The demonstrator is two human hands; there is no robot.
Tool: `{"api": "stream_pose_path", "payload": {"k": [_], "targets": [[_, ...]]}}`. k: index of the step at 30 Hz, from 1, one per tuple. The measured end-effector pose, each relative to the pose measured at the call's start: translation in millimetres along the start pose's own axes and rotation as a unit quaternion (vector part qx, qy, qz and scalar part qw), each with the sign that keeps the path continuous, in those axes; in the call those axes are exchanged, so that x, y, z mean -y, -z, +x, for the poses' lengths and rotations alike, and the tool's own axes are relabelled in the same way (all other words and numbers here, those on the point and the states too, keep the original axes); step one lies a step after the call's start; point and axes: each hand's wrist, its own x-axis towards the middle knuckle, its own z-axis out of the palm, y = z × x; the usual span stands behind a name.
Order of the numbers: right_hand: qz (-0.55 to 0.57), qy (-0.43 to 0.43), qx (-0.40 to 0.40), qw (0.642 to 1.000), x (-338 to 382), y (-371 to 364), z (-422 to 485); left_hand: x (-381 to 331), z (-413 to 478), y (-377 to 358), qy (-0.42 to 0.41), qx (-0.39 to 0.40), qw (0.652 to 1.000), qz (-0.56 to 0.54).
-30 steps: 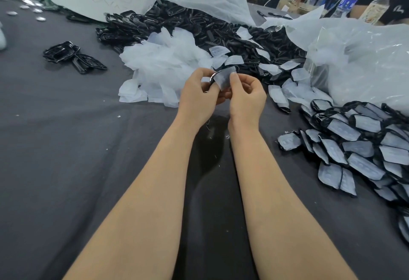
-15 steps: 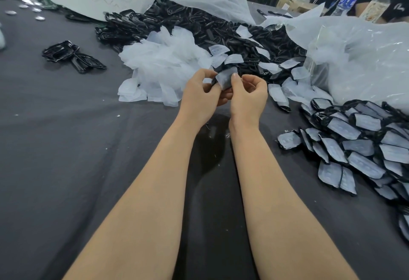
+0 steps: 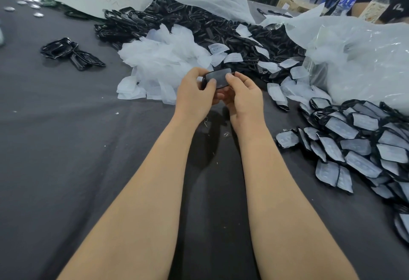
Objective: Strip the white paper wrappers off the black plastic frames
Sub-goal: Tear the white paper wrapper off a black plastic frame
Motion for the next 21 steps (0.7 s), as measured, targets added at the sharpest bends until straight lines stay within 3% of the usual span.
{"api": "stream_pose_path", "payload": {"k": [14, 21], "targets": [[-0.168, 0.07, -0.007, 0.983, -9.0, 3.3, 5.0, -2.3, -3.1, 0.7, 0.012, 0.002, 1.0, -0.011], [-0.086, 0.037, -0.002, 0.996, -4.4, 2.4, 2.4, -2.6, -2.8, 0.6, -0.002, 0.01, 1.0, 0.019]]}}
